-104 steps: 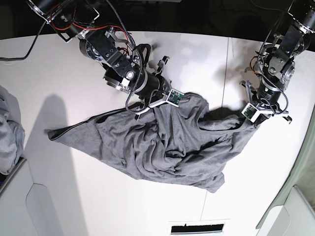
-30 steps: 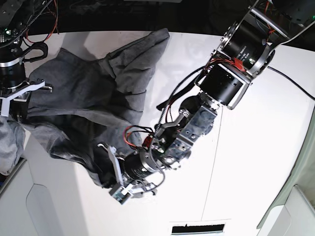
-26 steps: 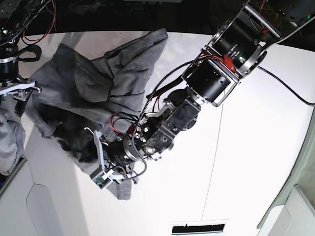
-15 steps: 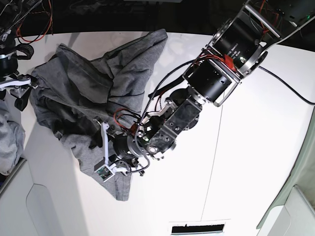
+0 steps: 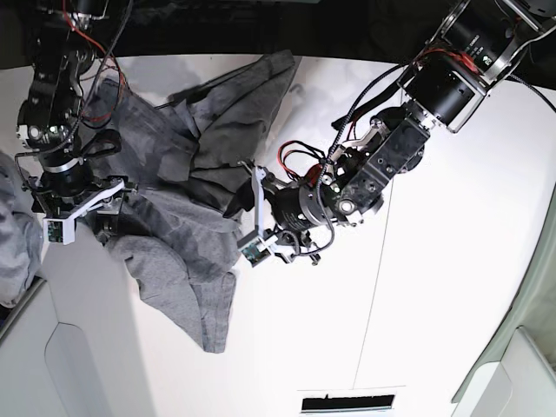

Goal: Layout the t-shirt on the table in an organized manner, then fold the t-shirt properly
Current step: 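Lower the t-shirt onto the table and release it with both grippers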

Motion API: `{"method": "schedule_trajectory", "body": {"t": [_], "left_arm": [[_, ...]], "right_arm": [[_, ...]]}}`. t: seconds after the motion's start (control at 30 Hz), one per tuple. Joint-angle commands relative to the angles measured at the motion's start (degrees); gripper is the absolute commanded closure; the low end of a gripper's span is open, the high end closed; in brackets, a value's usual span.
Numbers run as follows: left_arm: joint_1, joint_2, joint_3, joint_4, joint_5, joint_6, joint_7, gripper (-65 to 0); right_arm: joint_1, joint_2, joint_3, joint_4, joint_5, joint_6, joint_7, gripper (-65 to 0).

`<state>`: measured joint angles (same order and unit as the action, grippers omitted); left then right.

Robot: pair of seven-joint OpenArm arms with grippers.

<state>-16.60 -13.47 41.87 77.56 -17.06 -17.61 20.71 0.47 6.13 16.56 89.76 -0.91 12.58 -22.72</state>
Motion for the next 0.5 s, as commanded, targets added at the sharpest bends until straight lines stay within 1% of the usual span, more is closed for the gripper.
{"method": "schedule_trajectory", "body": {"t": [0.0,0.07,0.13,0.23,0.27,0.3,0.33,0.37,0.47], "left_arm": [[0.1,-0.6,-0.3,2.0,0.2,0.0,-1.1,-38.0],[2.2,-1.2,-0.3,3.3,0.2,0.0,-1.2,-38.0],[3.6,-1.1,-0.3,3.3,0.2,0.0,-1.3,-38.0],[4.9,-0.8,-0.3,3.3,0.2,0.0,-3.3,-38.0],[5.1,-0.6,-0.3,3.3,0.2,0.0,-3.7,-38.0],[5.2,-0.5,-0.3,3.3,0.2,0.0,-3.9,-38.0],[5.3,-0.5,-0.3,3.3,0.2,0.0,-3.9,-38.0],[5.4,-0.5,-0.3,3.3,0.2,0.0,-3.9,-38.0],[6.3,-0.9,-0.3,3.2,0.2,0.0,-3.9,-37.9]], "right_arm": [[2.1,1.0,-0.8,-0.7,-0.7,-0.5,1.6,-42.4],[4.6,1.8,-2.6,-3.6,-2.8,-0.8,1.5,-42.4],[6.9,1.8,-4.0,-6.0,-4.2,-0.8,1.5,-42.4],[9.6,1.8,-6.4,-9.0,-5.1,-0.4,1.5,-42.3],[10.4,1.8,-7.1,-10.0,-5.6,-0.3,1.6,-41.3],[11.0,1.8,-8.0,-11.1,-6.3,-0.3,1.6,-38.5],[11.6,1.8,-8.7,-12.1,-6.7,-0.4,1.6,-33.4],[12.2,1.8,-9.2,-12.9,-6.7,-0.4,1.6,-26.5],[13.6,1.8,-9.9,-14.8,-6.6,-0.3,1.6,-2.0]]}}
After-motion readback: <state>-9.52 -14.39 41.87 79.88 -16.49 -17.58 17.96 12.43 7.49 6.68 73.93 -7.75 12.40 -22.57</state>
